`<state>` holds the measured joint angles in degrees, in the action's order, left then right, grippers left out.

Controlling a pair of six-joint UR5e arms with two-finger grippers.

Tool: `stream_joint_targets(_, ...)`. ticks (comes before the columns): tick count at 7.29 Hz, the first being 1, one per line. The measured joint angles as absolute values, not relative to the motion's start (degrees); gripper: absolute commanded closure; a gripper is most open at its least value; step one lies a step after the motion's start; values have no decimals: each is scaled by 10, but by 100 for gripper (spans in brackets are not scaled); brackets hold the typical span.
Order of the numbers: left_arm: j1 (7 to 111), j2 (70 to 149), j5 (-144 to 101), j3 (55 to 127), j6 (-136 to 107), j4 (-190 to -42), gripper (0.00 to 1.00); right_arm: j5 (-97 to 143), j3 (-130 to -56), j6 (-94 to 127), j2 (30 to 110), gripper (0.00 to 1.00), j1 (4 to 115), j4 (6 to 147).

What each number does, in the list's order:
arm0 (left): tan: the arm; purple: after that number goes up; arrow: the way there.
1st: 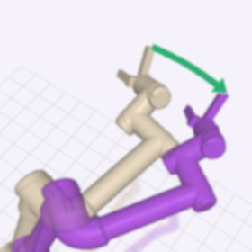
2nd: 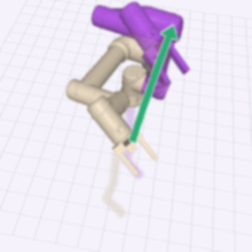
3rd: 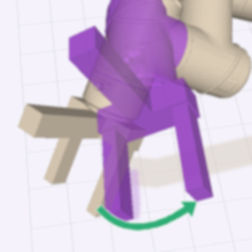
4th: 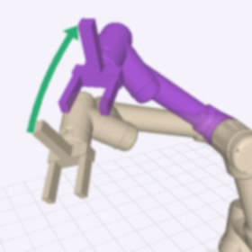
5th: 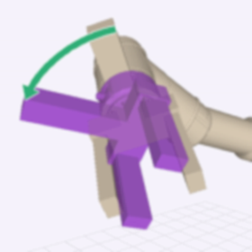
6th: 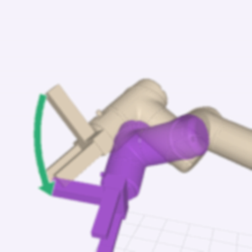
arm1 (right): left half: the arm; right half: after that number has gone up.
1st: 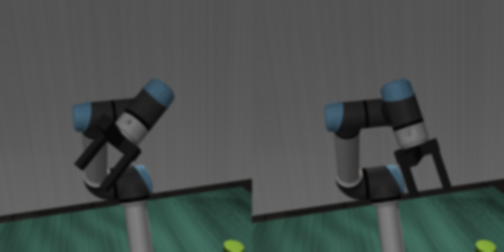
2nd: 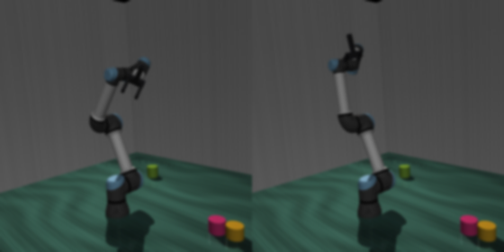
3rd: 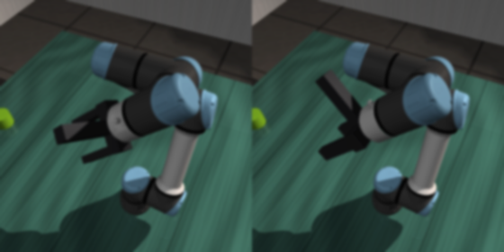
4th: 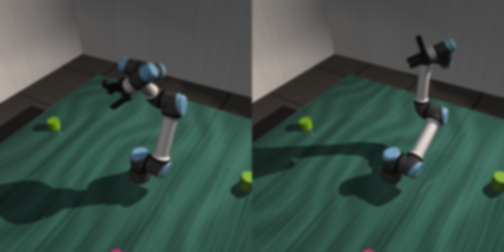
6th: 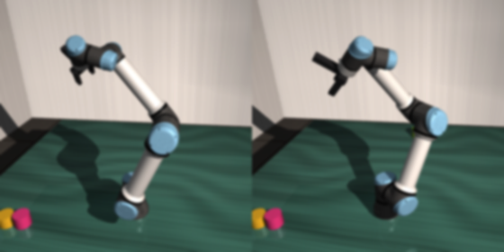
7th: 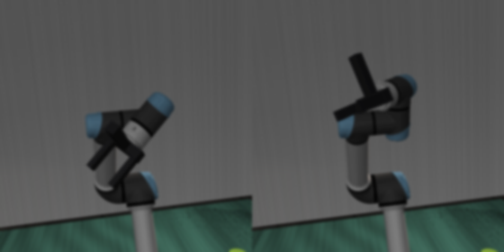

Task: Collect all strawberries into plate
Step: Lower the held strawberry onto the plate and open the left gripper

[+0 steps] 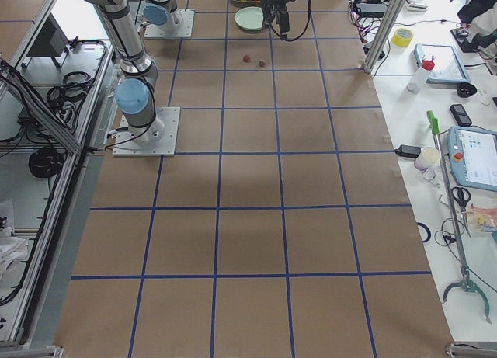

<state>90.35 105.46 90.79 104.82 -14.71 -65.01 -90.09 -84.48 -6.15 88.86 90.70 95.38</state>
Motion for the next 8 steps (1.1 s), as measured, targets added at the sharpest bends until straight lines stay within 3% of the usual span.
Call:
stream_joint_targets(7,737,1064,954,1123,52,-646,97,-900,-846,-62,889,0,908,955)
stream_joint_targets(8,734,1069,962,1125,53,-646,1,-900,-846,-61,889,0,908,955)
